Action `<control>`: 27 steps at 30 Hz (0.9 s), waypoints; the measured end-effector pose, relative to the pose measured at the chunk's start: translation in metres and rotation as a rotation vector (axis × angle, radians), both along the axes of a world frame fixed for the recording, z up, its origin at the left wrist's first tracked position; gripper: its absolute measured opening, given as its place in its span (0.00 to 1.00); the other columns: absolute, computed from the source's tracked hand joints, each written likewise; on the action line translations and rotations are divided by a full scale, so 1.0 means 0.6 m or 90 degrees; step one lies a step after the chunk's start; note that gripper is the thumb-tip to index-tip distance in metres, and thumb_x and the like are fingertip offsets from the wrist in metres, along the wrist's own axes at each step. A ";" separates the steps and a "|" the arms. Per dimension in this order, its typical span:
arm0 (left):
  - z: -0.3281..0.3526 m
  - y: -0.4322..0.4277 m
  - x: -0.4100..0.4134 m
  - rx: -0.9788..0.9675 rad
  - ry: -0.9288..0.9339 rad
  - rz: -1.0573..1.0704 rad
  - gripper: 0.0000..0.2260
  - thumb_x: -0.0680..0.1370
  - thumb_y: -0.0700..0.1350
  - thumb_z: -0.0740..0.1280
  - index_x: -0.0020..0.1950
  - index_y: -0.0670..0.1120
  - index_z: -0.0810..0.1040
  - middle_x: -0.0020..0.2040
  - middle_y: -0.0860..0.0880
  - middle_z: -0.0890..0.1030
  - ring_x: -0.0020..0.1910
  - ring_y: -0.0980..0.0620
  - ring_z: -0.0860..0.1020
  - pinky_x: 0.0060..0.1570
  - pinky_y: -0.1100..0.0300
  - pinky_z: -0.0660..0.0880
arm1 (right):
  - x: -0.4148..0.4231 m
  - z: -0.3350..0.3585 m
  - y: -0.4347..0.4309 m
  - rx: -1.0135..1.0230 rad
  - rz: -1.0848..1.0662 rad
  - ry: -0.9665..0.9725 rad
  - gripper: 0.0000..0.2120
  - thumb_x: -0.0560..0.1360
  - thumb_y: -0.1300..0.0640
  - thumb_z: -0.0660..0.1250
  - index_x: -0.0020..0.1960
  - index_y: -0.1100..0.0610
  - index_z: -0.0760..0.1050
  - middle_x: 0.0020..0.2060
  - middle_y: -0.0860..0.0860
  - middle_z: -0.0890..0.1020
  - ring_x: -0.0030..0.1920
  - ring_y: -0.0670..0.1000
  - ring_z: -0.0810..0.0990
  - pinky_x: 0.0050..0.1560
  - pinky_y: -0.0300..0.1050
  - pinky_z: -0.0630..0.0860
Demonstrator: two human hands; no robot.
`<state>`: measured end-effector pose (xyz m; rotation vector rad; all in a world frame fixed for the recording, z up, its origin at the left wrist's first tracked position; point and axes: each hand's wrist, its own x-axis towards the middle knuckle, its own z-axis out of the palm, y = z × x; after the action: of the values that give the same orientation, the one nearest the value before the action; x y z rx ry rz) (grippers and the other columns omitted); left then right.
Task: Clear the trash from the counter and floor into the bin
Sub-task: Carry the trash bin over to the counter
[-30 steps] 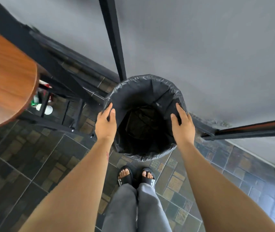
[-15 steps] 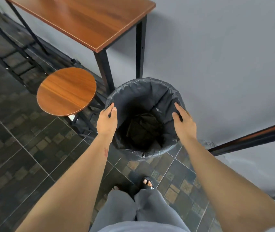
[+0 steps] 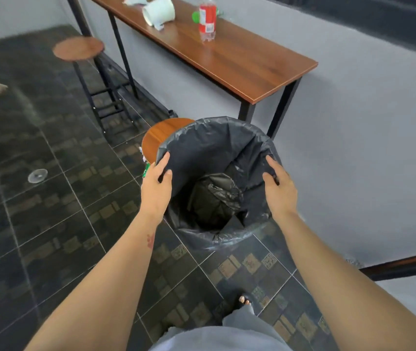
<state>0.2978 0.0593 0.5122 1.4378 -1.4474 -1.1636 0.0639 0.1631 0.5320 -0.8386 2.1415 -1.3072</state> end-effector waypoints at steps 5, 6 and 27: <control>0.027 -0.030 0.149 -0.038 0.014 0.045 0.22 0.83 0.38 0.60 0.73 0.57 0.73 0.73 0.53 0.69 0.68 0.59 0.68 0.61 0.73 0.63 | 0.131 0.022 -0.064 -0.051 0.044 -0.026 0.19 0.80 0.54 0.61 0.68 0.38 0.72 0.68 0.47 0.73 0.59 0.51 0.76 0.64 0.51 0.74; 0.032 -0.038 0.174 -0.042 0.018 0.060 0.22 0.83 0.37 0.60 0.73 0.57 0.73 0.72 0.54 0.70 0.65 0.61 0.69 0.55 0.78 0.63 | 0.156 0.025 -0.077 -0.061 0.052 -0.038 0.19 0.80 0.54 0.61 0.67 0.38 0.72 0.69 0.47 0.72 0.59 0.51 0.76 0.63 0.52 0.75; 0.094 -0.428 0.369 -0.029 0.085 0.161 0.28 0.81 0.28 0.55 0.72 0.55 0.74 0.74 0.51 0.71 0.74 0.51 0.67 0.74 0.52 0.64 | 0.332 0.066 -0.523 -0.093 0.172 -0.110 0.18 0.81 0.54 0.61 0.69 0.43 0.71 0.73 0.47 0.68 0.72 0.51 0.66 0.64 0.44 0.65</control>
<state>0.5194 -0.1977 0.5688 1.4355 -1.1569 -1.0401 0.2634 -0.1507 0.5718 -0.9958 1.7479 -1.3515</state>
